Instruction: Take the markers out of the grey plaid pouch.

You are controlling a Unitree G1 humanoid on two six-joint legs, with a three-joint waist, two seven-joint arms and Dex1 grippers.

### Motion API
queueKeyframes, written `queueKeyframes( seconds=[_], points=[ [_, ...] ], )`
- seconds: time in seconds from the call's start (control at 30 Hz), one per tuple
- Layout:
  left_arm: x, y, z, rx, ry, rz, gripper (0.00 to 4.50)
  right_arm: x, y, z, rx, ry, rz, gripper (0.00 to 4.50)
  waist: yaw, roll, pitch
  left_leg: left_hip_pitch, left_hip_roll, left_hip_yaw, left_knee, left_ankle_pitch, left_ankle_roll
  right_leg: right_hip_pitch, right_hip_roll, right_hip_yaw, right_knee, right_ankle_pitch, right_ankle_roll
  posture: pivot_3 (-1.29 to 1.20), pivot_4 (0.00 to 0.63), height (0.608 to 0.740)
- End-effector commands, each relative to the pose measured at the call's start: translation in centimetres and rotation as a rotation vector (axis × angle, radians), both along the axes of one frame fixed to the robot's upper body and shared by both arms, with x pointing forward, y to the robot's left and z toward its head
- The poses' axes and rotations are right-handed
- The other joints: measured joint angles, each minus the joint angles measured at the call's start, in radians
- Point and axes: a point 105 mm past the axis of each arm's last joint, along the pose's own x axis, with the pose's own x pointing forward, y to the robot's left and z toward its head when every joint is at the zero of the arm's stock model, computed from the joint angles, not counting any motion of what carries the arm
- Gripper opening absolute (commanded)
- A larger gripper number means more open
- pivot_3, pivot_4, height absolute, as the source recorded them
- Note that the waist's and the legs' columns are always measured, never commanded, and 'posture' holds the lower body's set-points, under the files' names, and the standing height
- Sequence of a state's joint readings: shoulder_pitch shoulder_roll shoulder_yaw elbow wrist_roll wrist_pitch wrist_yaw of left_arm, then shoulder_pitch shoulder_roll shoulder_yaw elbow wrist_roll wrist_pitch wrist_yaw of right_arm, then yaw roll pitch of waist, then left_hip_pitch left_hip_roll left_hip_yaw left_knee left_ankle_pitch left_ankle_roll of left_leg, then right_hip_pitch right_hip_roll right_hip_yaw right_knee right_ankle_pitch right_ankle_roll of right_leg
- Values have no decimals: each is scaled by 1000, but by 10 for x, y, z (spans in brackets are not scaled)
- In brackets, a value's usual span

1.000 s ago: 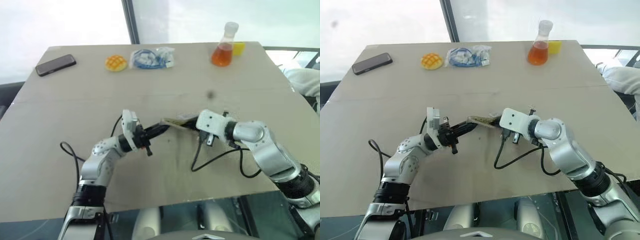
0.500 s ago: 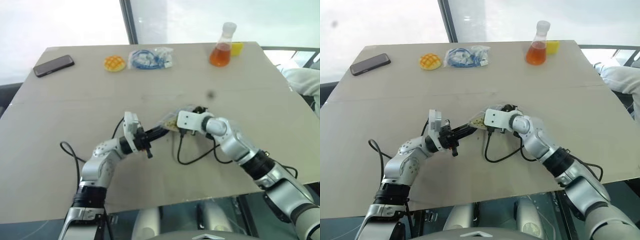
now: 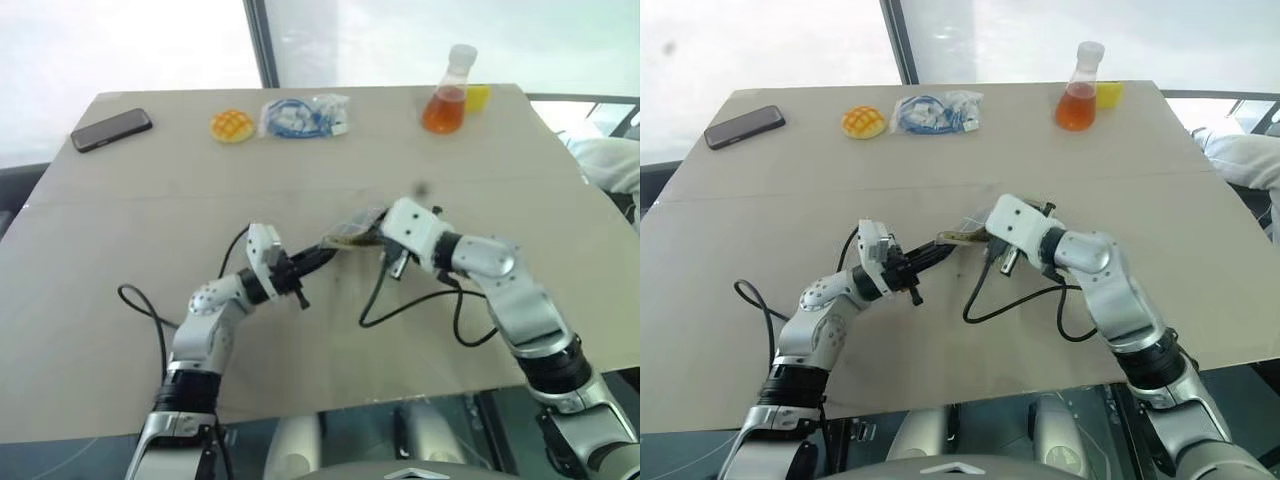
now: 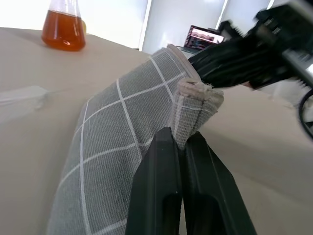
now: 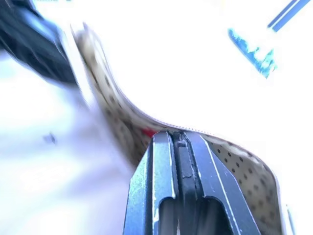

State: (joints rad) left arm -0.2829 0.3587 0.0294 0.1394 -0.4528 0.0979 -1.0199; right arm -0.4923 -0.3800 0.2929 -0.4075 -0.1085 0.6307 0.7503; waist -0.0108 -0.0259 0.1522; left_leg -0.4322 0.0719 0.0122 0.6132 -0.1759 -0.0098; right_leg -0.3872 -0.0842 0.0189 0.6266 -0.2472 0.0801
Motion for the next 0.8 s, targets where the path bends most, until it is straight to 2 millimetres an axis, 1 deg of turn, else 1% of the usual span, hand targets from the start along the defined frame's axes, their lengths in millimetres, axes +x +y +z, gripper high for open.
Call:
queueKeyframes(
  seconds=[0.03, 0.07, 0.17, 0.37, 0.43, 0.5, 0.53, 0.57, 0.63, 0.67, 0.7, 0.73, 0.8],
  points=[
    [6, 1, 8, 5, -56, 23, 0, -9, -2, 12, 48, -15, 37, 154, 0, 0, 0, 0, 0, 0, 0, 0, 0, 0, 0, 0, 0, 0, 0, 0, 150, 740],
    [7, 2, 8, 3, -59, 25, 0, -10, -3, 13, 57, -14, 40, 154, 0, 0, 0, 0, 0, 0, 0, 0, 0, 0, 0, 0, 0, 0, 0, 0, 150, 740],
    [8, 3, 9, 6, -65, 33, 0, -14, -5, 25, 167, 15, 39, 154, 1, 0, 0, -1, 0, 0, 0, 0, 0, 0, 0, 0, 0, 0, 0, 0, 150, 740],
    [9, -2, 12, 15, -84, 41, 0, -22, -23, 47, 389, 86, 4, 154, 2, 0, 0, -1, 0, 0, 0, 0, 0, 0, 0, 0, 0, 0, 0, 0, 150, 740],
    [9, -3, 16, -4, -90, 43, 0, -25, -28, 47, 366, 78, -12, 154, 2, 0, 0, -1, 0, 0, 0, 0, 0, 0, 0, 0, 0, 0, 0, 0, 150, 740],
    [7, -4, 19, -35, -74, 25, 0, -19, -32, 35, 274, 81, -56, 154, 2, 0, 0, -1, 0, 0, 0, 0, 0, 0, 0, 0, 0, 0, 0, 0, 150, 740],
    [5, -5, 20, -43, -68, 13, 0, -13, -34, 29, 214, 63, -88, 154, 1, 0, 0, -1, 0, 0, 0, 0, 0, 0, 0, 0, 0, 0, 0, 0, 150, 740],
    [3, -5, 20, -48, -64, 2, 0, -9, -34, 24, 167, 50, -97, 396, 0, 0, 0, 0, 0, 0, 0, 0, 0, 0, 0, 0, 0, 0, 0, 0, 150, 740],
    [-1, -8, 21, -63, -51, -30, 0, 1, -29, 19, 149, 38, -112, 930, -2, 0, 0, 0, 0, 0, 0, 0, 0, 0, 0, 0, 0, 0, 0, 0, 150, 740],
    [-5, -10, 23, -78, -39, -60, 0, 9, -28, 19, 150, 31, -140, 1338, -5, 0, 0, 0, 0, 0, 0, 0, 0, 0, 0, 0, 0, 0, 0, 0, 150, 740],
    [-8, -11, 24, -91, -29, -84, 0, 14, -27, 17, 145, 33, -156, 1871, -7, 0, 0, 0, 0, 0, 0, 0, 0, -1, 0, 1, 0, 0, 0, 0, 150, 740],
    [-11, -12, 26, -100, -22, -101, 0, 16, -25, 14, 125, 37, -150, 2303, -6, 0, 0, 0, 0, 0, 0, 0, 0, -1, 0, 1, 0, 0, 0, 0, 150, 740],
    [-14, -12, 28, -115, -13, -126, 0, 17, -21, 11, 100, 44, -125, 2303, -2, 0, 0, -1, 0, 0, 0, 0, 0, -1, 0, 1, 0, 0, 0, 0, 150, 740]
  ],
)
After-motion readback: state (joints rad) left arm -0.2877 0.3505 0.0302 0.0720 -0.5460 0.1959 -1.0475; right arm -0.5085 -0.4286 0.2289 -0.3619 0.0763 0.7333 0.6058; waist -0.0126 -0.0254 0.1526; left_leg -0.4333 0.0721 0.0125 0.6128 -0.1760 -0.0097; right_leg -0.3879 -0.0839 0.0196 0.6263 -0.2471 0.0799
